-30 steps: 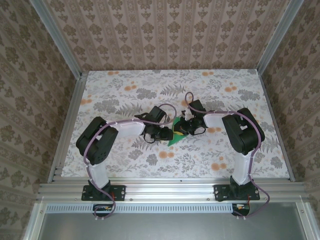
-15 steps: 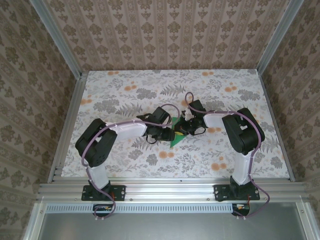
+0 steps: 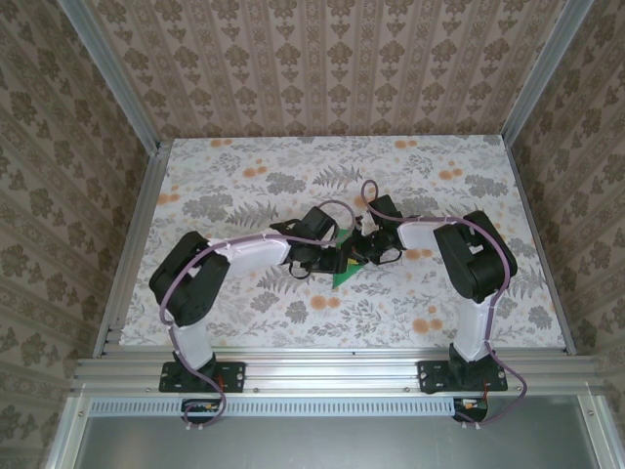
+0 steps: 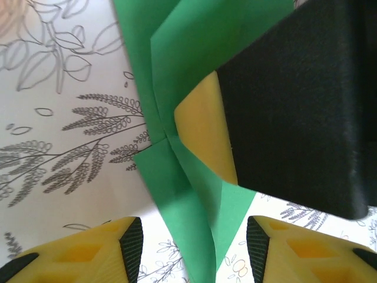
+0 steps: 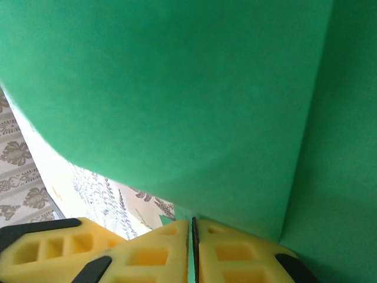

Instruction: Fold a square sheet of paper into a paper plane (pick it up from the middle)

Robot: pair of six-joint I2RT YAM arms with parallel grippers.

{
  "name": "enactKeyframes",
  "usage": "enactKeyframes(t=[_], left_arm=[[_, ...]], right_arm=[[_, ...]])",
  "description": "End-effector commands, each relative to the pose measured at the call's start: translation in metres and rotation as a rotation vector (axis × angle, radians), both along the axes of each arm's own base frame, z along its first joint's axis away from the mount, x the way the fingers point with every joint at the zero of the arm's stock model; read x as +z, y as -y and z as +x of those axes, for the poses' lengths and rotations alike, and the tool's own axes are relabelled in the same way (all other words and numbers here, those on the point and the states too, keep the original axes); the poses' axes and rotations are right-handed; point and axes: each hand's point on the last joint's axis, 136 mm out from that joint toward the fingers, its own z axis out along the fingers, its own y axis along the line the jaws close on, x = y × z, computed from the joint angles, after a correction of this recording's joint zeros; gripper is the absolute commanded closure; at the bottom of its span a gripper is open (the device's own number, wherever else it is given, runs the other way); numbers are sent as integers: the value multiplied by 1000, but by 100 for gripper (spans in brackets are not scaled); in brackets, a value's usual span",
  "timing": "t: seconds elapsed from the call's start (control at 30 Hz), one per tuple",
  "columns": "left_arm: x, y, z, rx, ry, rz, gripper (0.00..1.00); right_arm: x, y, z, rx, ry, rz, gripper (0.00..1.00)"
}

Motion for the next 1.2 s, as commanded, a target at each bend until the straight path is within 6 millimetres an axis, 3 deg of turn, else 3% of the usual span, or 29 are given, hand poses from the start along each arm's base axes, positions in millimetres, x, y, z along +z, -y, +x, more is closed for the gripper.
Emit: enactKeyframes(t=[0.0, 0.27, 0.53, 0.67, 0.97, 1.17], left_arm=[[-5, 0, -3, -25, -10, 69, 47], [-22, -6, -8, -33, -36, 148, 53], [-29, -7, -10, -20, -55, 118, 84], [-30, -9, -11, -6, -69, 88, 92], [-34, -12, -13, 1, -103, 52, 95], [-36, -14, -13, 9, -110, 49, 96]], right_arm=[[-5, 6, -6, -10, -29, -36, 87], [-2, 4, -4, -11, -24, -25, 87], [7, 3, -2, -4, -8, -13, 86], [17, 2, 1, -3, 14, 2, 84], [64, 32, 20, -117, 145, 33, 79], [53, 22, 13, -75, 104, 51, 86]])
